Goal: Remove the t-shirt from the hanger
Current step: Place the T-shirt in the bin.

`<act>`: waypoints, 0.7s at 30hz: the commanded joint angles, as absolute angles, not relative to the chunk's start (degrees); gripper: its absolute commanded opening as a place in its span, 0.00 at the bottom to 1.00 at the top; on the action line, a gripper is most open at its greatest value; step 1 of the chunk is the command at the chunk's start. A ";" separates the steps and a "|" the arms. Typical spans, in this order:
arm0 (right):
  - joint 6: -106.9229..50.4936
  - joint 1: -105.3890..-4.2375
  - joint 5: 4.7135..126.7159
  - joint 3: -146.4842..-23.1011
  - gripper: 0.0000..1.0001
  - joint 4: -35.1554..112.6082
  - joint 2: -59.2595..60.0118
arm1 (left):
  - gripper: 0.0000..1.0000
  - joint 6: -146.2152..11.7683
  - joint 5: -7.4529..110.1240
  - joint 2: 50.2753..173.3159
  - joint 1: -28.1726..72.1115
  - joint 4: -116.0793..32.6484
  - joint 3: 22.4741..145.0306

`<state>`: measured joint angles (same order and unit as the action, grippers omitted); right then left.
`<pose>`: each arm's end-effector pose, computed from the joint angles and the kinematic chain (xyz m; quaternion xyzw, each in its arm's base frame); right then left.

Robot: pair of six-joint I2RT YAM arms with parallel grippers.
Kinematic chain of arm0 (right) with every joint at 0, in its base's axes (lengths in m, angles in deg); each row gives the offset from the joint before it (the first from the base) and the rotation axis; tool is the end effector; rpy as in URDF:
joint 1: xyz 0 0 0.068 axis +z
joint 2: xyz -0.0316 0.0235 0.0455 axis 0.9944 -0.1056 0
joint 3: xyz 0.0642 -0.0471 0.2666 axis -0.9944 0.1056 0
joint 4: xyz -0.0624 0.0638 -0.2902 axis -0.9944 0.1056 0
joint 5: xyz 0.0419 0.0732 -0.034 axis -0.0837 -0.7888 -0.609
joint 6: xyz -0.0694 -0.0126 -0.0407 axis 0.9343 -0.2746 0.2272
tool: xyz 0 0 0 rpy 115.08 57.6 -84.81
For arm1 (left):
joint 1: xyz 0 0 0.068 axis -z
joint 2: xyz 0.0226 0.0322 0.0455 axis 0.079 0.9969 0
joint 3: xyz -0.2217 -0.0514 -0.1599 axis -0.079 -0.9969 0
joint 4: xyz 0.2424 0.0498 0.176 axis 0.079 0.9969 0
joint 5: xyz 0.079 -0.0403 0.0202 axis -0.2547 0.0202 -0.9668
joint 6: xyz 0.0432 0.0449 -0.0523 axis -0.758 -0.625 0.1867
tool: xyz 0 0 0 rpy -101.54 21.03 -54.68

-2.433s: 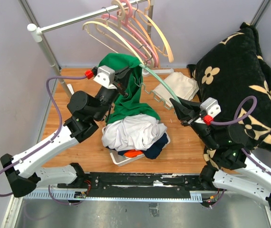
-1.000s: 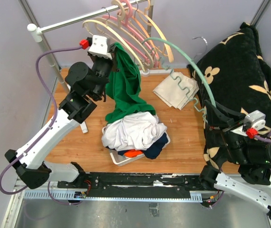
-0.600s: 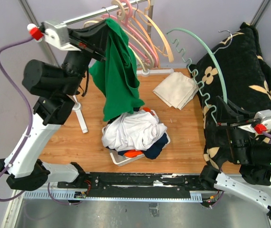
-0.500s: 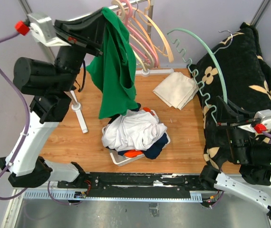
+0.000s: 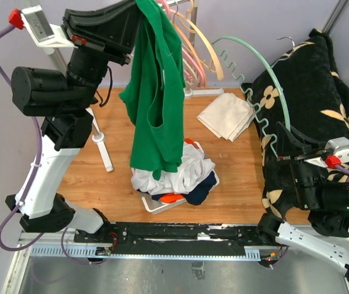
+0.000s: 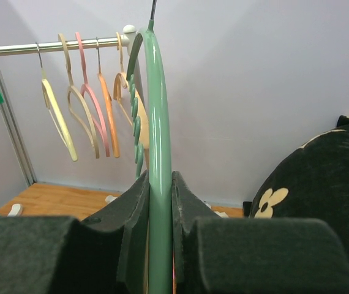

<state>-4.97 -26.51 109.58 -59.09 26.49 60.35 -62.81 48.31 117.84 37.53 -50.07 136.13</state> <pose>0.0852 0.0559 0.4877 -0.0137 0.4878 0.1802 0.8540 0.1710 -0.1630 0.7378 0.1127 0.2946 -0.4729 0.8227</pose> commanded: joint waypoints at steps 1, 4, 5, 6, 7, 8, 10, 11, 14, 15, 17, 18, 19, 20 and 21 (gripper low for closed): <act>-6.69 -27.87 107.73 -61.43 0.01 24.78 60.28 | 0.01 -59.26 49.71 113.04 37.22 -54.62 127.12; -6.81 -27.86 107.48 -61.34 0.01 24.60 59.94 | 0.00 -58.96 48.71 108.37 37.22 -56.78 115.86; -6.73 -27.82 107.50 -61.42 0.01 24.60 59.66 | 0.00 -58.96 48.59 106.76 37.22 -57.63 112.03; -6.62 -27.85 107.46 -61.42 0.01 24.61 59.36 | 0.00 -58.95 48.40 104.50 37.22 -58.10 108.15; -6.50 -27.86 107.50 -61.49 0.01 24.60 59.14 | 0.01 -58.94 48.44 102.70 37.22 -58.89 104.66; -6.31 -27.87 107.56 -61.39 0.01 24.48 58.90 | 0.00 -58.97 48.66 101.01 37.22 -59.35 100.81; -5.74 -27.86 107.74 -61.24 0.01 24.03 58.50 | 0.01 -58.91 48.89 97.29 37.30 -59.67 94.16; -5.68 -27.85 107.72 -61.20 0.01 23.78 58.30 | 0.00 -58.78 49.04 95.56 37.31 -59.36 90.12; -5.20 -27.87 107.65 -61.02 0.01 22.92 57.60 | 0.01 -58.81 50.48 90.34 37.67 -57.51 82.19; -5.03 -27.87 107.56 -60.95 0.01 22.54 57.34 | 0.01 -58.96 50.61 88.68 37.99 -56.13 80.12; -4.99 -27.86 107.27 -60.81 0.01 21.64 56.70 | 0.01 -59.19 49.92 85.70 38.54 -53.25 75.71; -4.98 -27.87 107.02 -60.80 0.01 21.32 56.30 | 0.00 -59.29 49.48 84.33 38.80 -51.85 73.72; -5.11 -27.87 106.71 -60.77 0.01 20.85 55.89 | 0.00 -59.41 49.18 82.94 39.00 -50.78 71.68; -5.15 -27.87 106.34 -60.77 0.01 20.29 55.39 | 0.01 -59.46 48.88 81.80 39.20 -49.69 69.87; -5.22 -27.84 106.01 -60.94 0.01 19.81 54.80 | 0.00 -59.39 48.57 80.82 39.30 -48.79 68.15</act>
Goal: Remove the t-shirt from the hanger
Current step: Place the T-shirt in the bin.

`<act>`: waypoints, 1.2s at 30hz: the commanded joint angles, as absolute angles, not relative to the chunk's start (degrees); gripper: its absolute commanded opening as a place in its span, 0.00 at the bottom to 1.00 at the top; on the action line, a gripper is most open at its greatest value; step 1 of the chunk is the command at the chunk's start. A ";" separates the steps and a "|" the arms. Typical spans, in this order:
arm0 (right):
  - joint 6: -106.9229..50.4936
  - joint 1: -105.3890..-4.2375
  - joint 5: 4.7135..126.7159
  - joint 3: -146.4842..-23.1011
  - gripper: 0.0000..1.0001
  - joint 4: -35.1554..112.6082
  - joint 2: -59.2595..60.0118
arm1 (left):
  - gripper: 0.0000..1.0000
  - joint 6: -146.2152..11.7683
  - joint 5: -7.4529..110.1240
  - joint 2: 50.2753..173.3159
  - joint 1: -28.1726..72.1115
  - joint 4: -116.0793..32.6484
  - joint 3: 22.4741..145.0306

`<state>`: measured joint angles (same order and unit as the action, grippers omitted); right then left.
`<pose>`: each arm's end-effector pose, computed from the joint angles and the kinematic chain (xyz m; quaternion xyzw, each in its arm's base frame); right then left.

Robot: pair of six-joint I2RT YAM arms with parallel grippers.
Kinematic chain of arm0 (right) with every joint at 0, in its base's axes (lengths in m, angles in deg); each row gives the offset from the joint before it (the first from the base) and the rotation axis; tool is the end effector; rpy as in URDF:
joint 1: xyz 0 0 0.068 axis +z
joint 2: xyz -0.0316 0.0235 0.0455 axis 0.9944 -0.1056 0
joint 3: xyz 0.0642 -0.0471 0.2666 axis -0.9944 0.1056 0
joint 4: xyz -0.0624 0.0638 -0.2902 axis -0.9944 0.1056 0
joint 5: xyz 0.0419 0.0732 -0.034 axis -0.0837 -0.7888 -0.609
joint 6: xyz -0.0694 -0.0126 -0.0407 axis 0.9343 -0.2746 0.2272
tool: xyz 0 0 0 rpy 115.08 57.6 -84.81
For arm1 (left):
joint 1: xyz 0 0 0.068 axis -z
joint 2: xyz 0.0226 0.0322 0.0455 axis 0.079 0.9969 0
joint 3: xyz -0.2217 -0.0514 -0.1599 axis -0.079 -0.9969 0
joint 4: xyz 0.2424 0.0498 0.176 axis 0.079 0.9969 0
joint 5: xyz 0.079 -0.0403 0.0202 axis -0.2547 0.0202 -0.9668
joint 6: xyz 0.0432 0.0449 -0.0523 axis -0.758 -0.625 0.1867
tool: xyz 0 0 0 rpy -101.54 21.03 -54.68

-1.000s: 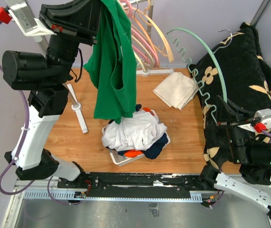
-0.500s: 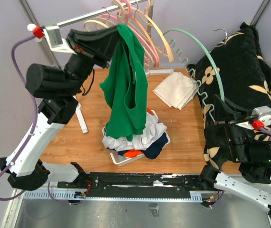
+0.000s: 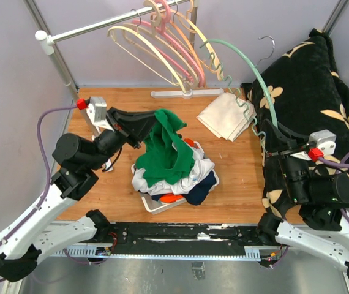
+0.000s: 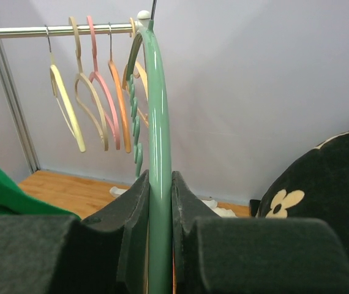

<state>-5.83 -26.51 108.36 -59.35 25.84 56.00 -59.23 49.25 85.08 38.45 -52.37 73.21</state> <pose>0.0987 0.0791 0.4844 -0.0367 0.5020 0.1796 0.8452 0.1710 -0.1698 0.5018 0.1524 0.5111 -0.4634 0.7076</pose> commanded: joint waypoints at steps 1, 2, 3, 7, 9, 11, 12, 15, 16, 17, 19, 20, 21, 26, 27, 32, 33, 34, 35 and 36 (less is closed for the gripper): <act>-5.29 -27.82 105.76 -61.12 0.01 19.50 54.23 | 0.01 -59.42 48.56 80.03 39.39 -47.92 66.61; -5.32 -27.86 105.49 -61.29 0.01 19.19 53.69 | 0.01 -59.54 48.74 79.58 39.53 -47.06 65.33; -5.33 -27.87 105.26 -61.35 0.01 18.87 52.89 | 0.01 -59.56 48.97 79.30 39.69 -46.47 64.15; -4.86 -27.84 104.64 -61.78 0.01 17.52 50.86 | 0.01 -60.02 50.24 80.34 41.13 -45.38 60.44; -4.64 -27.87 104.30 -61.85 0.01 16.87 50.20 | 0.01 -60.74 49.89 81.84 42.66 -44.76 59.34; -4.27 -27.87 104.06 -61.94 0.01 16.29 49.76 | 0.01 -61.78 48.55 84.13 44.49 -43.85 58.29; -4.12 -27.87 104.04 -62.02 0.01 16.19 49.63 | 0.01 -62.25 47.84 84.71 45.44 -43.66 57.81; -3.69 -27.87 103.62 -62.15 0.01 15.45 49.61 | 0.01 -62.21 46.24 87.39 47.21 -44.01 55.71; -3.63 -27.87 103.25 -62.28 0.01 15.33 49.68 | 0.01 -61.82 46.11 88.03 47.57 -44.53 54.87; -3.61 -27.82 102.83 -62.37 0.01 15.18 49.66 | 0.01 -61.31 46.09 88.40 47.92 -45.26 53.91; -3.54 -27.87 101.95 -62.50 0.01 14.97 49.66 | 0.01 -60.45 45.81 89.12 48.63 -46.42 51.96; -3.47 -27.87 101.59 -62.57 0.01 14.93 49.66 | 0.01 -60.10 45.23 89.44 48.91 -46.73 51.05; -3.37 -27.82 101.25 -62.59 0.01 14.74 49.68 | 0.01 -59.91 44.71 89.60 49.25 -46.83 50.22; -2.48 -27.86 99.54 -62.67 0.01 13.53 49.27 | 0.01 -57.64 44.55 90.45 50.08 -48.94 45.56; -2.50 -27.87 98.48 -62.78 0.01 13.26 49.09 | 0.01 -57.02 45.04 90.75 50.31 -49.80 44.58; -2.46 -27.86 93.48 -64.15 0.01 12.75 46.76 | 0.01 -55.31 44.65 93.34 54.48 -52.40 41.40; -2.54 -27.85 92.57 -64.55 0.01 12.66 46.10 | 0.01 -55.23 43.99 93.95 55.68 -52.56 41.20; -2.77 -27.84 91.75 -64.87 0.01 12.58 45.43 | 0.01 -55.13 43.24 94.63 56.81 -52.49 41.13; -3.03 -27.86 90.99 -65.21 0.01 12.44 44.85 | 0.00 -55.09 42.72 95.18 57.77 -52.37 41.12; -3.27 -27.89 90.26 -65.45 0.01 12.28 44.17 | 0.00 -54.89 42.21 95.68 58.52 -52.29 41.11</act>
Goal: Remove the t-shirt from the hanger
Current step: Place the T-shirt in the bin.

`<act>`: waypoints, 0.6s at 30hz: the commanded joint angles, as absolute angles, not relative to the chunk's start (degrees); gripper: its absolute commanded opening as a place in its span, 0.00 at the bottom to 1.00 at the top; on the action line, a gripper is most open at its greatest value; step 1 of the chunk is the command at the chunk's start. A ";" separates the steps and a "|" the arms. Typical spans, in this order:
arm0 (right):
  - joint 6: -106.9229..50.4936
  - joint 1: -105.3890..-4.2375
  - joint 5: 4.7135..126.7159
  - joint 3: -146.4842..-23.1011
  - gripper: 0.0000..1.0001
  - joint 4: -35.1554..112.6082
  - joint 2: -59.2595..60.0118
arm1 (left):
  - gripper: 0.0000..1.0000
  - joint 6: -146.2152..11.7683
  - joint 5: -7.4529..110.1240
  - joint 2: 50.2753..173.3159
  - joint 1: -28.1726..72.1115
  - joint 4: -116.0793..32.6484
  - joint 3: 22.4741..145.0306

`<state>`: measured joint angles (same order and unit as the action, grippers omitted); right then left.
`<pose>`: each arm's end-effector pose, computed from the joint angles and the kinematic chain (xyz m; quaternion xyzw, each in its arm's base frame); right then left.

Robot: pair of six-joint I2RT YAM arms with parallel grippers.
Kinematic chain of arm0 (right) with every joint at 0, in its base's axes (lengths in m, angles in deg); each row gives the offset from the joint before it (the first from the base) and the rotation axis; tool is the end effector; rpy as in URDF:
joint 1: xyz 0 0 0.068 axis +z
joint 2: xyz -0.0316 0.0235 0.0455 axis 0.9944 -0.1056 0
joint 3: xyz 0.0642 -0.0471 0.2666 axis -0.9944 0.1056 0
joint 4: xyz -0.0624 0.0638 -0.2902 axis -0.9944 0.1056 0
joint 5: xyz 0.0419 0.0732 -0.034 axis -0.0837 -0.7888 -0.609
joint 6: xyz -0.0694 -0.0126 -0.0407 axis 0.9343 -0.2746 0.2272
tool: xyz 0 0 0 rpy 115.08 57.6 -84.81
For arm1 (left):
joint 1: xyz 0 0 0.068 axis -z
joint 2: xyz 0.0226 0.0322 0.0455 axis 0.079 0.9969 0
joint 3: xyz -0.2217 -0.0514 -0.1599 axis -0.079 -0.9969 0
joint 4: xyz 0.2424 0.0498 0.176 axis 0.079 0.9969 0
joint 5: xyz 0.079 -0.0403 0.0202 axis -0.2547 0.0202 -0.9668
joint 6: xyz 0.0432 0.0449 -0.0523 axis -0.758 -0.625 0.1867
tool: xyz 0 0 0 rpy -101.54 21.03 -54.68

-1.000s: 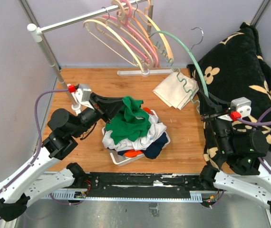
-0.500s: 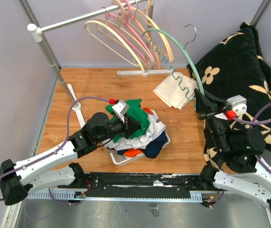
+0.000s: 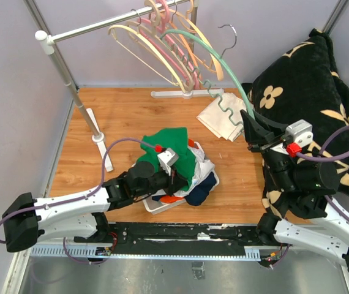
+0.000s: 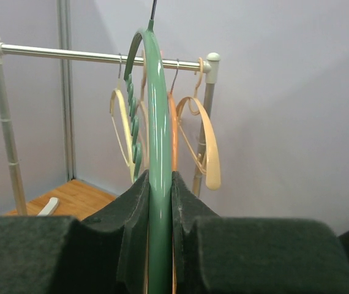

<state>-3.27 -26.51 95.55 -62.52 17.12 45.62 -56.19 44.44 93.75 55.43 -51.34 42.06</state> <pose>0.1133 0.1277 0.5026 -0.1240 0.4429 0.2185 0.8606 0.1485 -0.2603 0.2252 0.2611 0.7500 -0.4081 0.4503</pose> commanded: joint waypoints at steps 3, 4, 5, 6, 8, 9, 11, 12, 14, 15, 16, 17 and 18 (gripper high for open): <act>-4.30 -27.87 88.62 -66.42 0.01 12.10 42.50 | 0.01 -54.39 40.26 95.58 60.39 -51.86 41.35; -4.62 -27.87 88.26 -66.60 0.01 11.97 42.10 | 0.00 -54.32 39.26 95.05 60.88 -51.43 41.64; -4.92 -27.87 88.00 -66.71 0.01 11.74 41.75 | 0.00 -54.37 38.30 94.47 61.28 -50.78 42.00; -5.05 -27.87 87.75 -66.72 0.01 11.50 41.47 | 0.00 -54.61 37.26 93.79 61.72 -50.01 42.51; -5.27 -27.87 87.51 -66.80 0.01 11.06 40.94 | 0.05 -55.49 35.37 92.35 62.54 -48.20 43.82; -5.40 -27.87 87.34 -66.81 0.01 10.98 40.68 | 0.10 -56.18 35.18 91.80 62.94 -47.31 44.63; -5.53 -27.84 87.16 -67.02 0.01 10.89 40.13 | 0.26 -57.18 34.77 91.03 63.90 -45.20 46.82; -5.60 -27.86 87.09 -67.12 0.01 10.89 39.75 | 0.35 -57.69 34.55 90.86 64.45 -44.24 47.74; -6.09 -27.81 86.89 -67.14 0.01 10.82 39.42 | 0.43 -58.47 33.53 90.35 65.60 -43.02 49.10; -6.35 -27.82 86.77 -67.16 0.01 10.68 39.30 | 0.49 -58.57 33.10 90.13 66.01 -42.81 49.53; -6.55 -27.86 86.66 -67.21 0.01 10.63 39.09 | 0.54 -58.60 32.95 89.77 66.26 -42.78 49.69; -6.84 -27.83 86.56 -67.29 0.01 10.62 38.91 | 0.60 -58.41 32.94 89.48 66.49 -42.80 49.98; -7.05 -27.86 86.54 -67.40 0.01 10.62 38.77 | 0.67 -58.21 33.01 89.17 66.62 -42.84 50.13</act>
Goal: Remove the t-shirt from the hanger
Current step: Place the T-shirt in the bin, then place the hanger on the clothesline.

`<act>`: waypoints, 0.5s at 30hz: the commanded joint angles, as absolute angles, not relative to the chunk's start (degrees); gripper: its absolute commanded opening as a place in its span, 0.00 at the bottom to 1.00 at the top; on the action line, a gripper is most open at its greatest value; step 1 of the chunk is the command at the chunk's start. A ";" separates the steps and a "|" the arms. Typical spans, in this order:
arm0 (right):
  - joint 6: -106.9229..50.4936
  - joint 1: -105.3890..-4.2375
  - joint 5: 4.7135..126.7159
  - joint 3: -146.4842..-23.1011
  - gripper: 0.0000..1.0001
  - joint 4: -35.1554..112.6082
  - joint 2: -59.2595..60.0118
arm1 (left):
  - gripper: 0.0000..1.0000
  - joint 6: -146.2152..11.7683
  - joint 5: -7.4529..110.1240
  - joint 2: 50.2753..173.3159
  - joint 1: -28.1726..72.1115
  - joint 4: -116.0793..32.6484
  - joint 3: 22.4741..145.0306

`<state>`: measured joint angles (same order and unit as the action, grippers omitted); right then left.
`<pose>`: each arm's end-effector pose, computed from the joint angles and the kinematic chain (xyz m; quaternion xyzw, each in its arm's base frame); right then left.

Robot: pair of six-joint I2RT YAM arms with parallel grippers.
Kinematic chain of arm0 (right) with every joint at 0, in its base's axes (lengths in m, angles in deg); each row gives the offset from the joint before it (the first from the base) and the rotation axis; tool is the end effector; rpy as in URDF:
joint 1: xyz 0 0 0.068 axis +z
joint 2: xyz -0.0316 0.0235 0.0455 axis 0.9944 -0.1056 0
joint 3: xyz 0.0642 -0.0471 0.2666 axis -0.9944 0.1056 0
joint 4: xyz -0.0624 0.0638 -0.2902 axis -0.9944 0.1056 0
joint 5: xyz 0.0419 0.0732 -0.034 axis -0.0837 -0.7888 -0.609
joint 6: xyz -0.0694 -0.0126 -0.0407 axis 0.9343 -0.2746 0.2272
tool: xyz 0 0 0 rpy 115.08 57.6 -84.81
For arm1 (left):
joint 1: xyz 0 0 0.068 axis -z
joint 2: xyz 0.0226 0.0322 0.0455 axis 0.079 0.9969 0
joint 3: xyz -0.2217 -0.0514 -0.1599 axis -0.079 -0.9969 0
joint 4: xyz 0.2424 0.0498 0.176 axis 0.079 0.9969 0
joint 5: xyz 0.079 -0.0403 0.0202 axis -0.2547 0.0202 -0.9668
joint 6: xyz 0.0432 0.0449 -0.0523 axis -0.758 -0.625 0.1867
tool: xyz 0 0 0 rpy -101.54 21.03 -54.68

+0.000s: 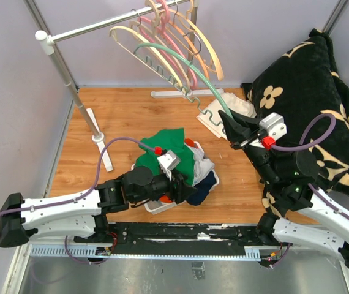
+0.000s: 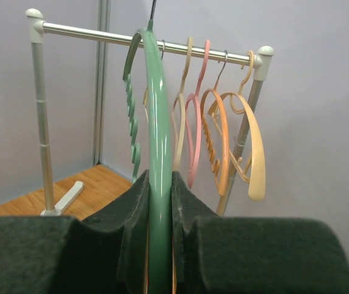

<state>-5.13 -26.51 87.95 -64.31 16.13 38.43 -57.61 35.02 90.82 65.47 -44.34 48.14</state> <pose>0.1288 0.1685 0.4968 -0.1890 0.4391 0.2523 0.8413 0.1110 -0.2761 0.2682 0.2831 0.7297 -0.4045 0.4731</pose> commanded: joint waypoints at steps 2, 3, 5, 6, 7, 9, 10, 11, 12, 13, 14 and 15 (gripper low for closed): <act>-7.62 -27.87 86.27 -67.50 0.01 10.85 38.63 | 0.69 -58.01 33.18 88.38 67.06 -42.80 50.70; -7.87 -27.87 86.20 -67.52 0.01 10.95 38.59 | 0.75 -58.02 33.08 88.03 67.40 -42.78 51.08; -8.27 -27.87 86.23 -67.40 0.01 11.02 38.60 | 0.82 -57.97 32.78 87.55 68.22 -42.78 51.91; -8.46 -27.87 86.27 -67.28 0.01 11.02 38.53 | 0.82 -58.17 32.53 87.44 68.73 -42.63 52.43; -8.63 -27.85 86.35 -67.26 0.01 11.10 38.41 | 0.82 -58.34 32.14 87.33 69.18 -42.42 53.02; -8.86 -27.87 86.36 -67.31 0.01 11.15 38.16 | 0.82 -58.80 30.95 87.13 70.17 -41.67 54.29; -8.91 -27.82 86.30 -67.37 0.01 11.15 38.01 | 0.82 -59.14 30.34 87.08 70.80 -41.36 55.01; -8.97 -27.86 86.28 -67.44 0.01 11.23 37.84 | 0.82 -59.39 29.84 86.91 71.32 -40.98 55.94; -8.93 -27.87 86.34 -67.49 0.01 11.24 37.60 | 0.82 -59.72 28.83 86.74 71.89 -40.67 56.63; -8.92 -27.87 86.36 -67.71 0.01 11.42 37.33 | 0.83 -59.99 27.82 86.53 72.38 -40.39 57.30; -8.96 -27.87 86.48 -67.84 0.01 11.63 37.07 | 0.82 -60.24 26.80 86.15 72.77 -40.14 57.83; -8.98 -27.83 86.60 -68.07 0.01 11.87 36.81 | 0.82 -60.28 25.98 85.70 73.01 -39.99 58.23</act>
<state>-7.90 -26.51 87.25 -64.97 15.65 37.08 -58.71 30.71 87.87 71.41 -40.54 55.07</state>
